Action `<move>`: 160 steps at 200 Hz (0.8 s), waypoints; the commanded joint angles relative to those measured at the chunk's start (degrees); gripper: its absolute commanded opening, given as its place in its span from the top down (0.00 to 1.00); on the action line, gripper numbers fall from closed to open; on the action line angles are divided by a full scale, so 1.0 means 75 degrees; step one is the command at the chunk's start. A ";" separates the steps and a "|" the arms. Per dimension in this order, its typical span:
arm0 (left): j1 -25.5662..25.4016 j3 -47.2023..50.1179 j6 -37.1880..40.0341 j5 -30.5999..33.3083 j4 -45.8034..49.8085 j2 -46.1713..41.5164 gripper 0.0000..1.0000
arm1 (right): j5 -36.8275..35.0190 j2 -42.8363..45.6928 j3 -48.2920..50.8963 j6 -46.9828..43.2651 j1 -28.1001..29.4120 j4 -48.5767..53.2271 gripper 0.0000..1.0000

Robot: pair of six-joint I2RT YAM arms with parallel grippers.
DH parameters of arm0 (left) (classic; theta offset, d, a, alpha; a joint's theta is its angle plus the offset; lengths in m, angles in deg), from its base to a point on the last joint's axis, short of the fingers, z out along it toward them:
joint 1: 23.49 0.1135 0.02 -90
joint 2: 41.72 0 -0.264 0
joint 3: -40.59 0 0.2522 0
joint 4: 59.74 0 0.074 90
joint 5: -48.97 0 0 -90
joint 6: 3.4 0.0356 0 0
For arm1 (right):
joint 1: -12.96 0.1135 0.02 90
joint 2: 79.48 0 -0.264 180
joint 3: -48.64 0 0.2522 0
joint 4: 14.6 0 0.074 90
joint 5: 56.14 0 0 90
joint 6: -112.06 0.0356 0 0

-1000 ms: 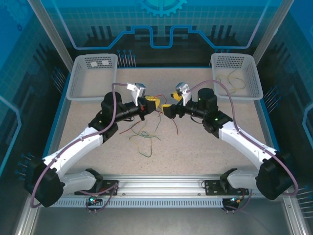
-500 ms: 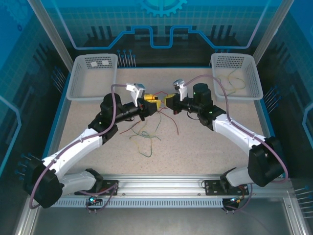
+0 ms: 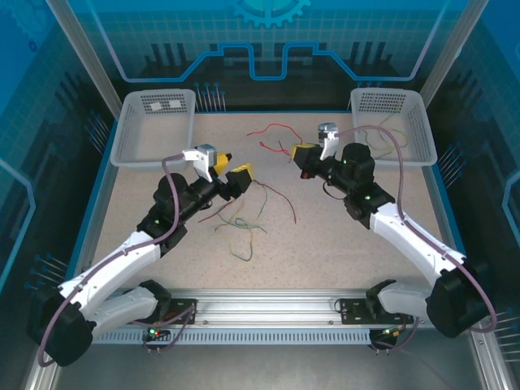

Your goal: Untangle the cables

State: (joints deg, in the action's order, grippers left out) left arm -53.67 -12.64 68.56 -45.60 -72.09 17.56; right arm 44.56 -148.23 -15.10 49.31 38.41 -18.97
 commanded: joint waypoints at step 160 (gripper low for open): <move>-0.0475 -0.1747 -0.1185 -0.2125 -0.3042 0.3309 0.53 | -0.0442 0.0536 0.0655 0.1360 0.0742 -0.1120 1.00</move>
State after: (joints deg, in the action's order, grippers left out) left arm -56.99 -23.15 58.70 -60.45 -91.52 41.56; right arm 40.32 -145.37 -10.42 58.75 42.61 -25.33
